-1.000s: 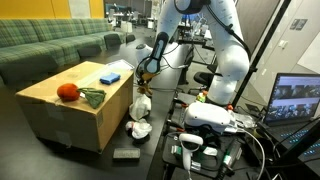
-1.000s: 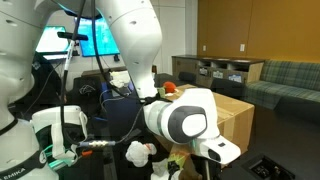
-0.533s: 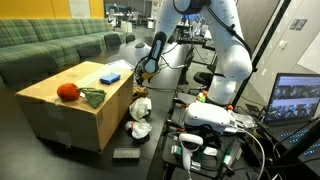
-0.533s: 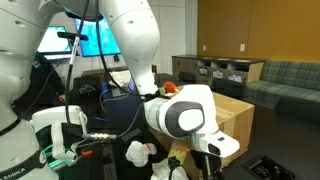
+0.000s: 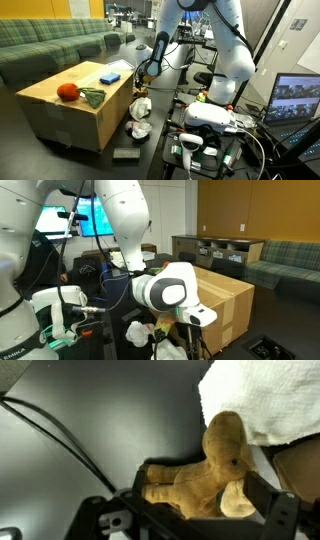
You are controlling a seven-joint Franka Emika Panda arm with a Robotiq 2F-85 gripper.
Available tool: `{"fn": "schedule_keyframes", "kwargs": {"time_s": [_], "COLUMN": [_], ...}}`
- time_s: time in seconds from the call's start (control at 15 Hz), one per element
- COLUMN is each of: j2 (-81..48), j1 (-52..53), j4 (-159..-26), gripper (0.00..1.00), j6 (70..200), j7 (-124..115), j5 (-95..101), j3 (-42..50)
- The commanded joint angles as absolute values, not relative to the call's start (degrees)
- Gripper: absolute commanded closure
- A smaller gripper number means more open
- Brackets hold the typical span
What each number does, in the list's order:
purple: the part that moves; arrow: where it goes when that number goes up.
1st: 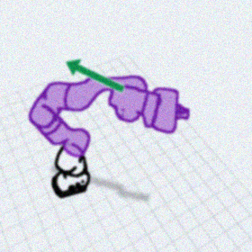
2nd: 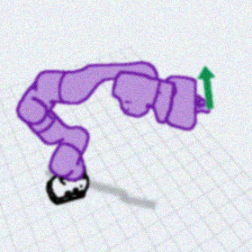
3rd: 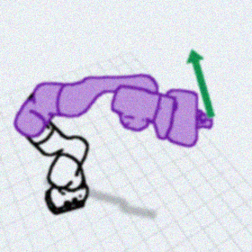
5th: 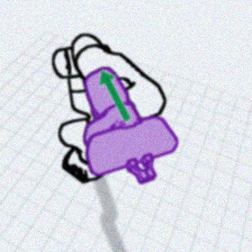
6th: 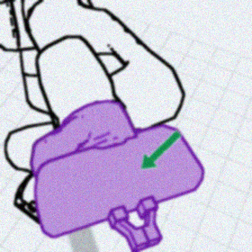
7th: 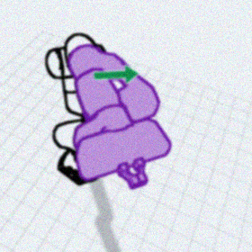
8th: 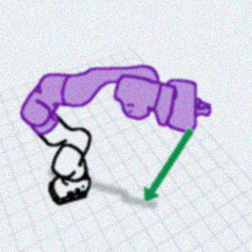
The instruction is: Put the objects on the box onto the table and the objects on the table on to the box
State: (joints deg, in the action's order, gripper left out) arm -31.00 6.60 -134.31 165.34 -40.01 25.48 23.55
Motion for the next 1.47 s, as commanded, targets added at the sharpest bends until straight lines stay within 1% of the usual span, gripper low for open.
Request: {"fn": "schedule_keyframes", "kwargs": {"time_s": [0.0, 0.33, 0.6, 0.8, 0.93, 1.13, 1.4], "j2": [-28.2, -28.4, -30.1, -31.5, -32.9, -33.9, -33.5], "j1": [9.8, 11.1, 8.3, 4.5, 2.4, 0.9, 1.9], "j4": [-140.2, -146.0, -148.0, -148.3, -148.1, -148.5, -149.5], "gripper": [0.00, 0.00, 0.00, 0.00, 0.00, 0.00, 0.00], "j6": [168.8, 177.0, 184.0, 186.9, 188.1, 189.6, 191.2], "j7": [-37.3, -32.6, -22.7, -16.6, -13.7, -10.5, -7.8], "j5": [22.6, 17.1, 8.7, 4.3, 2.6, 1.4, 0.5], "j3": [24.4, 21.8, 14.3, 7.6, 4.8, 3.7, 5.9]}}
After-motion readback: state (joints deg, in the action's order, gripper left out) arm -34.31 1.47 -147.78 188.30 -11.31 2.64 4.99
